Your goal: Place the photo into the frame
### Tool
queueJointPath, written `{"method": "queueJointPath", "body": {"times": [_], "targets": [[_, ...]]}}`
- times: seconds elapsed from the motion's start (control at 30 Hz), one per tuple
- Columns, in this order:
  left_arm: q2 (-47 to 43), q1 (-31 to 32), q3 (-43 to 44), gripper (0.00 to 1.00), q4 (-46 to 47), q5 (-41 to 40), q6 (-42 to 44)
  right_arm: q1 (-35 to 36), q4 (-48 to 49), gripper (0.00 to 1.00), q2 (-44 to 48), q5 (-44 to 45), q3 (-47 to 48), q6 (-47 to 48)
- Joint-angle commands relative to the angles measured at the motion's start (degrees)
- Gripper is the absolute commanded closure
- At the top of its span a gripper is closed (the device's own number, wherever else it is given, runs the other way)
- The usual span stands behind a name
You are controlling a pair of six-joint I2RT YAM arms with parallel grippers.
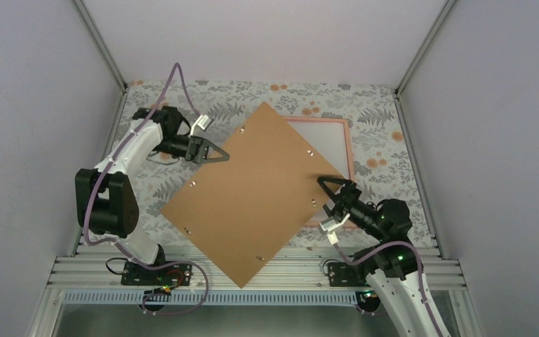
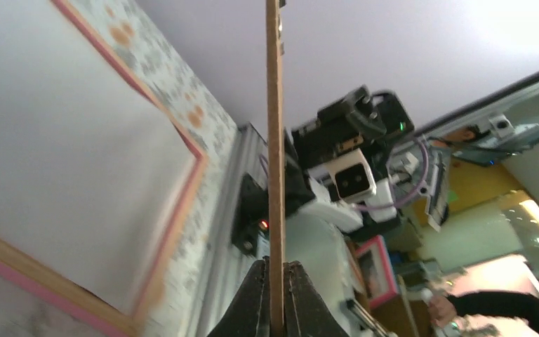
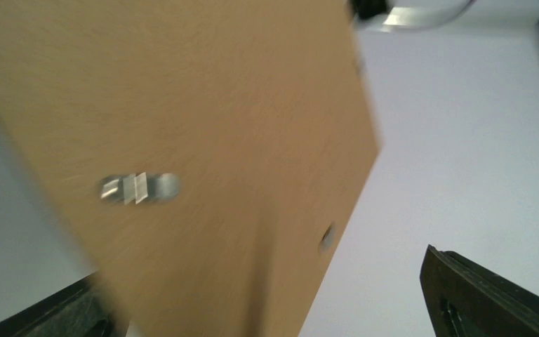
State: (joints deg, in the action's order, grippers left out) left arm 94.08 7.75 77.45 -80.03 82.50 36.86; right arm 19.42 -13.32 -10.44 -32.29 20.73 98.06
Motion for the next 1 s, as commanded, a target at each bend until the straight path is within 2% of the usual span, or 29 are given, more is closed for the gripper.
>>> {"method": "queueJointPath", "body": {"times": [0.0,0.07,0.13,0.23,0.27,0.43,0.5,0.57,0.7,0.8,0.97], "targets": [[5.7,-4.6,13.4,0.98,8.1,1.7,-5.4,0.1,0.0,0.0,-1.0,23.0,-2.4,-15.9],[5.7,-6.2,16.0,0.98,16.9,1.5,-16.0,0.1,-2.8,0.0,-3.5,29.1,-0.4,-22.5],[3.0,-7.0,15.8,0.98,31.2,-2.3,-30.2,0.1,-6.4,0.0,-7.0,34.4,1.8,-29.1],[-3.1,-9.4,8.0,0.98,59.4,-8.6,-54.5,-0.1,-9.8,0.0,-13.9,39.0,4.4,-39.3],[-4.0,-9.9,6.5,0.98,66.0,-9.8,-59.9,-0.4,-10.7,0.0,-16.2,39.3,5.3,-42.3],[-3.7,-11.1,7.7,0.98,71.5,-13.4,-66.6,-3.0,-14.5,0.0,-30.1,35.7,13.3,-57.7],[-4.9,-12.0,5.1,0.98,77.9,-14.0,-71.4,-6.5,-16.6,0.0,-37.0,31.4,18.1,-64.3],[-5.4,-12.5,3.6,0.98,80.5,-14.4,-73.6,-12.0,-18.9,0.0,-43.9,24.7,23.4,-68.1],[-7.2,-12.8,0.7,0.98,84.6,-16.0,-77.7,-26.6,-27.4,0.0,-59.2,7.0,35.3,-69.9],[-8.8,-13.3,-3.2,0.98,88.1,-16.5,-81.5,-35.0,-34.2,0.0,-71.8,-1.3,41.7,-71.6],[-10.6,-16.9,-11.1,0.98,97.9,-16.4,-91.3,-40.2,-39.8,0.0,-88.6,-3.8,45.9,-76.3]]}}
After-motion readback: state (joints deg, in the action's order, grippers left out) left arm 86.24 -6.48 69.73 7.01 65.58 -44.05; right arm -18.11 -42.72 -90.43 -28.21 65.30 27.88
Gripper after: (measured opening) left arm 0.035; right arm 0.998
